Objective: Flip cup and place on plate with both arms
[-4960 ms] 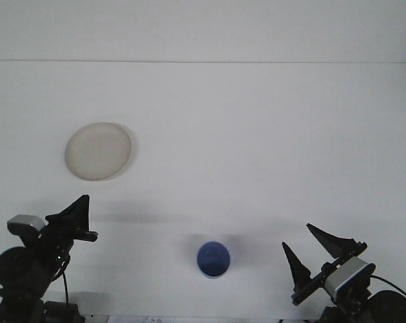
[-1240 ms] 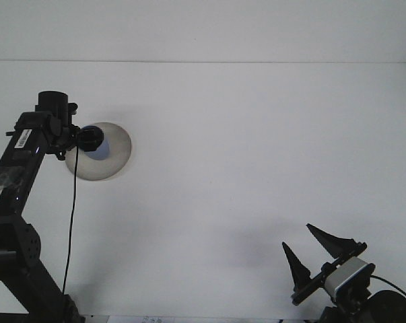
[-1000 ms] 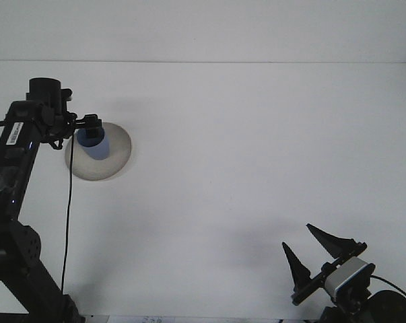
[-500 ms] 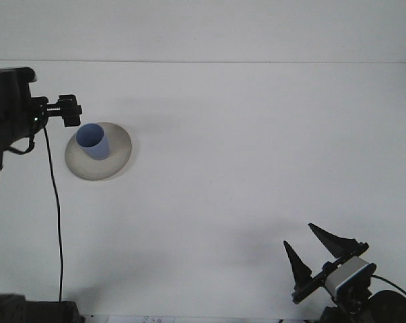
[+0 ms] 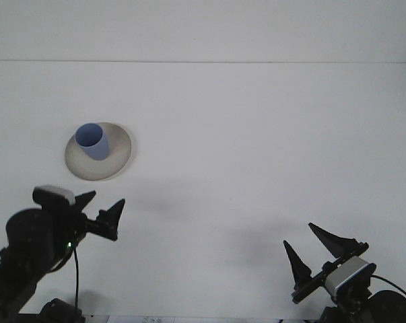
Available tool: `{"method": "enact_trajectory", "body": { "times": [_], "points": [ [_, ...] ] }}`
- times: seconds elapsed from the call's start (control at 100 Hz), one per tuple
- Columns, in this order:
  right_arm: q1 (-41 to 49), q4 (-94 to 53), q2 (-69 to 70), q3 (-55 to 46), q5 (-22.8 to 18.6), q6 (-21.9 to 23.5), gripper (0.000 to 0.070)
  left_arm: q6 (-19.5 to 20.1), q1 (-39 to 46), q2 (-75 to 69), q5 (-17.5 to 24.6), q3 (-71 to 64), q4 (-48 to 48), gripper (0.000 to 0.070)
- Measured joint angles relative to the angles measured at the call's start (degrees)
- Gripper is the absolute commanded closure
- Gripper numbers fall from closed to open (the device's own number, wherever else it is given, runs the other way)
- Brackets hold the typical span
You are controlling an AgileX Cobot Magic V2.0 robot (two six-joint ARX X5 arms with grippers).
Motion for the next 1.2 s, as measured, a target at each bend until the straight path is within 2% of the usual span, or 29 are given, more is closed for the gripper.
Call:
{"method": "enact_trajectory", "body": {
  "times": [0.16,0.2,0.25,0.28,0.32,0.36,0.39,1.2],
  "points": [
    [0.0,0.0,0.0,0.0,0.0,0.0,0.0233,-3.4,-2.1,-11.6,0.0,-11.4,0.1,0.0168],
    [0.0,0.0,0.0,0.0,0.0,0.0,0.0234,-3.8,-2.2,-13.5,0.0,-12.4,-0.3,0.0190],
    [0.0,0.0,0.0,0.0,0.0,0.0,0.0266,-4.0,-2.2,-15.4,-0.1,-12.7,-0.7,0.0305],
    [0.0,0.0,0.0,0.0,0.0,0.0,0.0342,-4.0,-2.2,-16.3,-0.3,-12.7,-0.5,0.0473],
    [0.0,0.0,0.0,0.0,0.0,0.0,0.0513,-4.0,-2.2,-17.5,-0.3,-12.6,0.1,0.0700],
    [0.0,0.0,0.0,0.0,0.0,0.0,0.0700,-4.1,-2.2,-18.7,-0.3,-12.4,0.1,0.0675],
    [0.0,-0.1,0.0,0.0,0.0,0.0,0.0699,-4.2,-2.2,-19.2,-0.5,-12.3,0.1,0.0699],
    [0.0,0.0,0.0,0.0,0.0,0.0,0.0696,-4.4,-2.2,-19.2,-0.7,-12.1,0.2,0.0686]
  ]
}}
